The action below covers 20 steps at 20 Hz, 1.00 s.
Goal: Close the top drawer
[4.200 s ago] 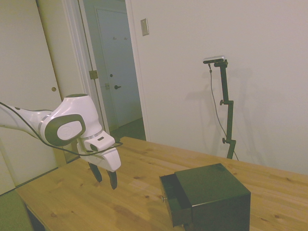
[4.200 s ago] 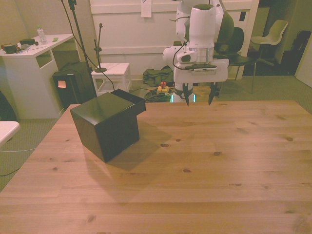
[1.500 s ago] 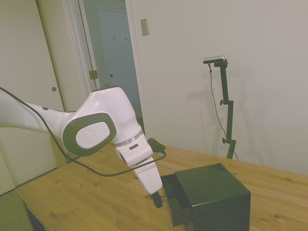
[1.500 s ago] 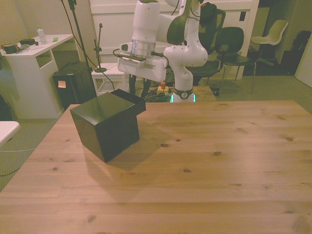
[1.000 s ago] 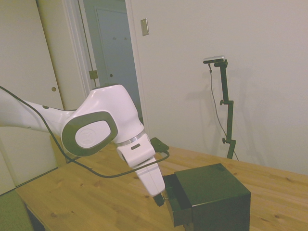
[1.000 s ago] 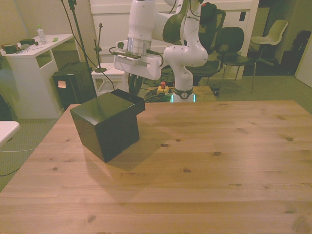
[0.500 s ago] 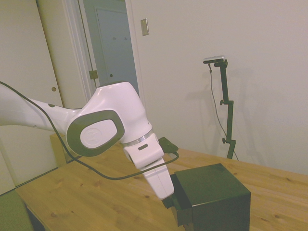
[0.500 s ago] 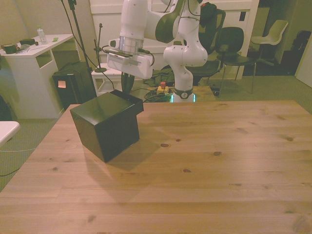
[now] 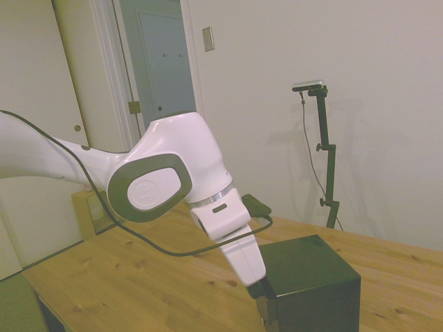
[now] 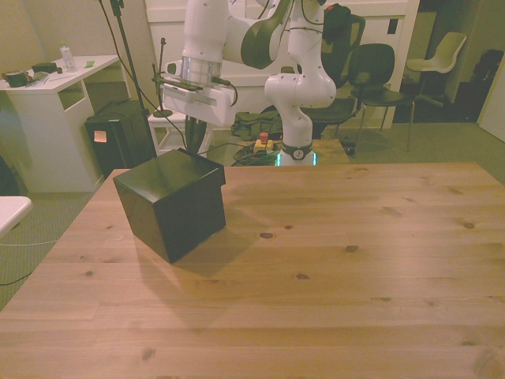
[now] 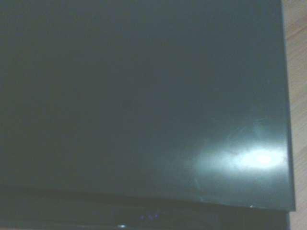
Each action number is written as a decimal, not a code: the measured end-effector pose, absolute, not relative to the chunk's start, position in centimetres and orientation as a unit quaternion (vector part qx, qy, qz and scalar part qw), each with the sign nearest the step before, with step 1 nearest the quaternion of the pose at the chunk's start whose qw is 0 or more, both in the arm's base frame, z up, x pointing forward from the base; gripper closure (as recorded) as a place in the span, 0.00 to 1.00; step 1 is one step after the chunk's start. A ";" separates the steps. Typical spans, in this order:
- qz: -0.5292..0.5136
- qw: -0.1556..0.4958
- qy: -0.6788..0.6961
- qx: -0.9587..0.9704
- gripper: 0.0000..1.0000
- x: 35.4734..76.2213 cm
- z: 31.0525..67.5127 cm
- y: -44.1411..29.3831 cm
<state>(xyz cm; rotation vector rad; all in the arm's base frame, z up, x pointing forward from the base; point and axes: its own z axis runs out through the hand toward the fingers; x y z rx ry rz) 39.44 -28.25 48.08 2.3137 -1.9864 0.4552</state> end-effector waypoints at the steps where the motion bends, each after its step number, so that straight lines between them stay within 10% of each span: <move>1: 0.148 0.030 -0.645 0.749 1.00 39.5 48.1 -28.5; 20: 0.149 0.037 -0.650 0.744 1.00 40.2 48.1 -30.4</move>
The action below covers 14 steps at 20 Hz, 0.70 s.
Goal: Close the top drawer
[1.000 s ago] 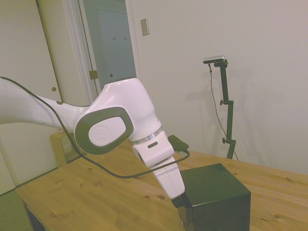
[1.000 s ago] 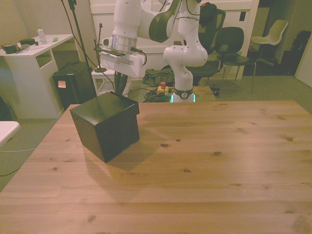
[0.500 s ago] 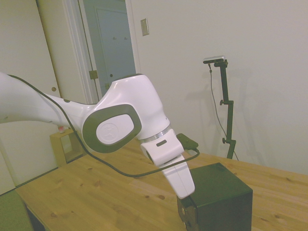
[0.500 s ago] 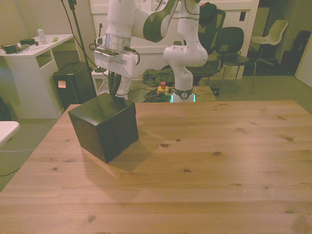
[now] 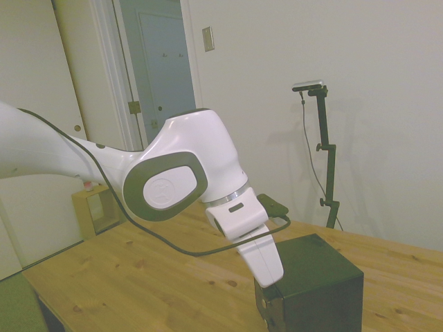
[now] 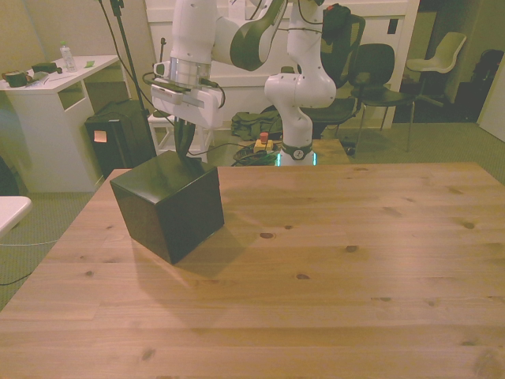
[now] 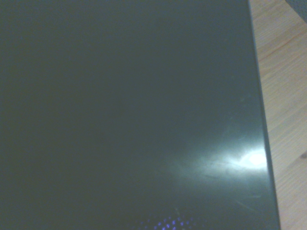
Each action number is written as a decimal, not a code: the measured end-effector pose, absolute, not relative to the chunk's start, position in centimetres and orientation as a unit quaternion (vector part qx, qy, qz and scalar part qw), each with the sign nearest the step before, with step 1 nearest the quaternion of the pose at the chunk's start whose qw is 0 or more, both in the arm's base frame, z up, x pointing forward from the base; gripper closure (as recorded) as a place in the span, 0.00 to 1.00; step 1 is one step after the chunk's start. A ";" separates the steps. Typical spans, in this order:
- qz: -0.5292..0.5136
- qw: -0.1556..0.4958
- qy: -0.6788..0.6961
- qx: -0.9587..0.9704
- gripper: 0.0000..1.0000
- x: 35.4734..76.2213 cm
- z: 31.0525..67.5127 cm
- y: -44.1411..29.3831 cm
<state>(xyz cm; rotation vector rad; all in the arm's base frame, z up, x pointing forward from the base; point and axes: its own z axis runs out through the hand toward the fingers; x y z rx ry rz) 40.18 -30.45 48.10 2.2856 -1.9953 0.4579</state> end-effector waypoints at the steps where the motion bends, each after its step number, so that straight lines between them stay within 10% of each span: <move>1: 0.151 0.038 -0.650 0.743 1.00 40.1 48.2 -30.7; 14: 0.131 0.018 -0.594 0.793 1.00 42.1 46.2 -22.8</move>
